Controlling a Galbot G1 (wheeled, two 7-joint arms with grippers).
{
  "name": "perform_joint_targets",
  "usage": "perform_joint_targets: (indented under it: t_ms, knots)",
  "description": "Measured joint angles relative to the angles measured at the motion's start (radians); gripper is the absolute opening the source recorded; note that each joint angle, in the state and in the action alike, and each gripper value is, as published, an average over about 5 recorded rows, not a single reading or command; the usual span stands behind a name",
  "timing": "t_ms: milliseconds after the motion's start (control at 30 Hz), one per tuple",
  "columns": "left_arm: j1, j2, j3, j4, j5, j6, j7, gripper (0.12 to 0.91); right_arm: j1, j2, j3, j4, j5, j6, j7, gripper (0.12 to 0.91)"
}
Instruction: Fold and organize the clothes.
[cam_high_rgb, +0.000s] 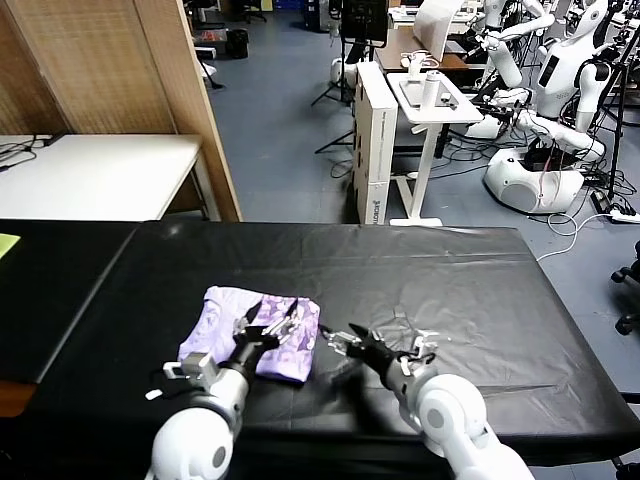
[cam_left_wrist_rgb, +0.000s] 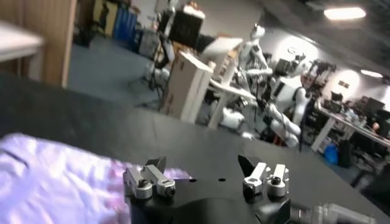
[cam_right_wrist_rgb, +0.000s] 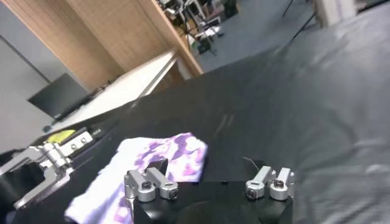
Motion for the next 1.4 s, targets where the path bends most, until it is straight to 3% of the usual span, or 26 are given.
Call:
perform_joint_targets:
  t_ms: [133, 200, 567, 667, 733, 833, 900, 1033, 1133, 1267, 1400]
  knots:
    - [0.015, 0.007, -0.02, -0.001, 0.011, -0.014, 0.0, 0.907, 0.023, 0.029, -0.034, -0.05, 0.0, 0.002, -0.006, 0.901]
    - [0.02, 0.008, -0.026, 0.001, 0.016, -0.021, 0.0, 0.907, 0.033, 0.04, -0.047, -0.073, -0.006, 0.004, -0.01, 0.855]
    - [0.031, 0.024, -0.057, 0.003, 0.026, -0.027, -0.003, 0.907, 0.07, 0.045, -0.05, -0.133, -0.068, 0.013, -0.017, 0.21]
    - [0.034, 0.029, -0.067, 0.004, 0.024, -0.027, -0.003, 0.907, 0.085, 0.029, -0.035, -0.137, -0.093, -0.002, -0.02, 0.142]
    - [0.034, 0.032, -0.072, 0.006, 0.022, -0.027, -0.003, 0.907, 0.097, 0.015, -0.024, -0.138, -0.099, -0.02, -0.02, 0.14]
    - [0.035, 0.033, -0.076, 0.008, 0.016, -0.026, -0.003, 0.907, 0.106, -0.009, -0.012, -0.13, -0.099, -0.045, -0.019, 0.176]
    - [0.035, 0.034, -0.076, 0.009, 0.006, -0.024, -0.004, 0.907, 0.103, -0.025, -0.006, -0.117, -0.1, -0.054, -0.02, 0.262]
    - [0.038, 0.044, -0.076, 0.009, -0.011, -0.023, -0.009, 0.907, 0.089, -0.057, 0.01, -0.08, -0.105, -0.056, -0.023, 0.507]
    - [0.037, 0.058, -0.07, 0.009, -0.028, -0.035, -0.041, 0.907, 0.075, -0.081, 0.023, -0.047, -0.13, -0.034, -0.039, 0.696]
    - [0.044, 0.086, -0.057, 0.02, -0.051, -0.104, -0.079, 0.907, 0.045, -0.117, 0.039, -0.006, -0.219, 0.044, -0.091, 0.866]
    - [0.058, 0.126, -0.049, 0.046, -0.054, -0.199, -0.058, 0.907, -0.002, -0.153, 0.065, 0.039, -0.31, 0.134, -0.119, 0.904]
